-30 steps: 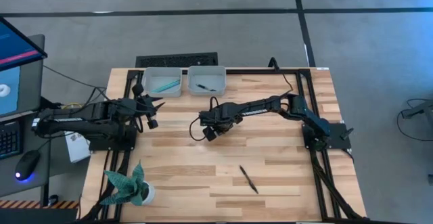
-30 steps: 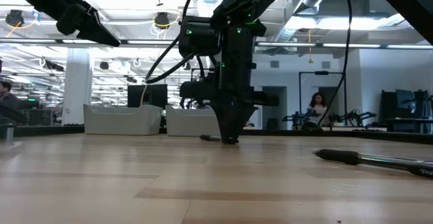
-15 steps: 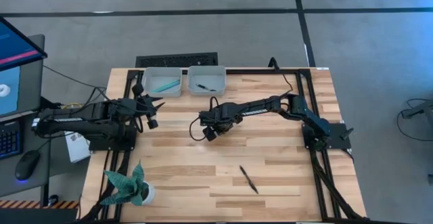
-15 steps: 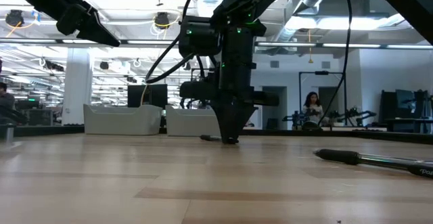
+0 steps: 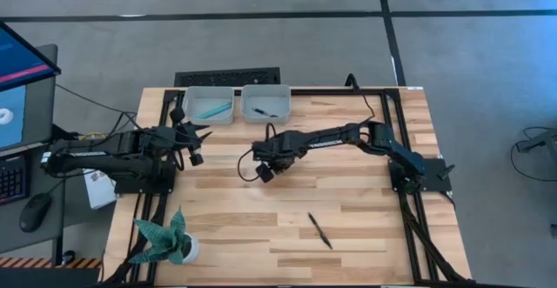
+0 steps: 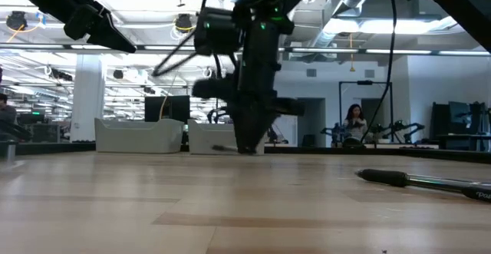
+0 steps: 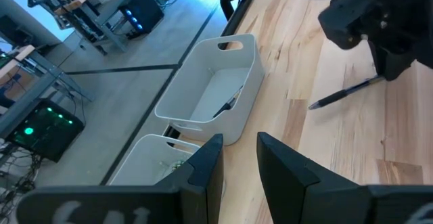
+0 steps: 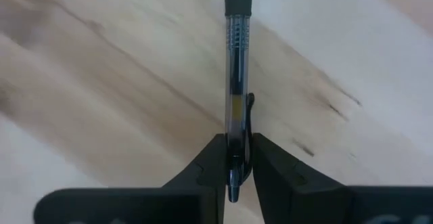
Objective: Sort pens & pencils
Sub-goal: Put the top black pen into the right gray bin
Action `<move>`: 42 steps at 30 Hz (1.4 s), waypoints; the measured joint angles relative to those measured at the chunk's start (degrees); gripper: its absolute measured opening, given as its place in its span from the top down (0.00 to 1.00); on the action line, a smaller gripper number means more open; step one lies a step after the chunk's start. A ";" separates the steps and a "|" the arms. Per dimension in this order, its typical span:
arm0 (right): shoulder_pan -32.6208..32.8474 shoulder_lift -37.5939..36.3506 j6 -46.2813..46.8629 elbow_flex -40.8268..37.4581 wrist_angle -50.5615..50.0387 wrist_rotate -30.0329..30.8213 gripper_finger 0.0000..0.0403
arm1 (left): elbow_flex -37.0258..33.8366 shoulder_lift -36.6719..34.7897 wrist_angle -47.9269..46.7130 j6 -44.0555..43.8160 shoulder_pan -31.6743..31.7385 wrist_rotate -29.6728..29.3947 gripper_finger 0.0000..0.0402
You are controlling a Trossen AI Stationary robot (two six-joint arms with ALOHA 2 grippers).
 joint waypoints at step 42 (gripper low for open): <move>-22.38 -0.49 -53.32 26.58 -16.18 0.72 0.80 | 0.00 0.00 0.00 -0.29 -0.02 -0.10 0.80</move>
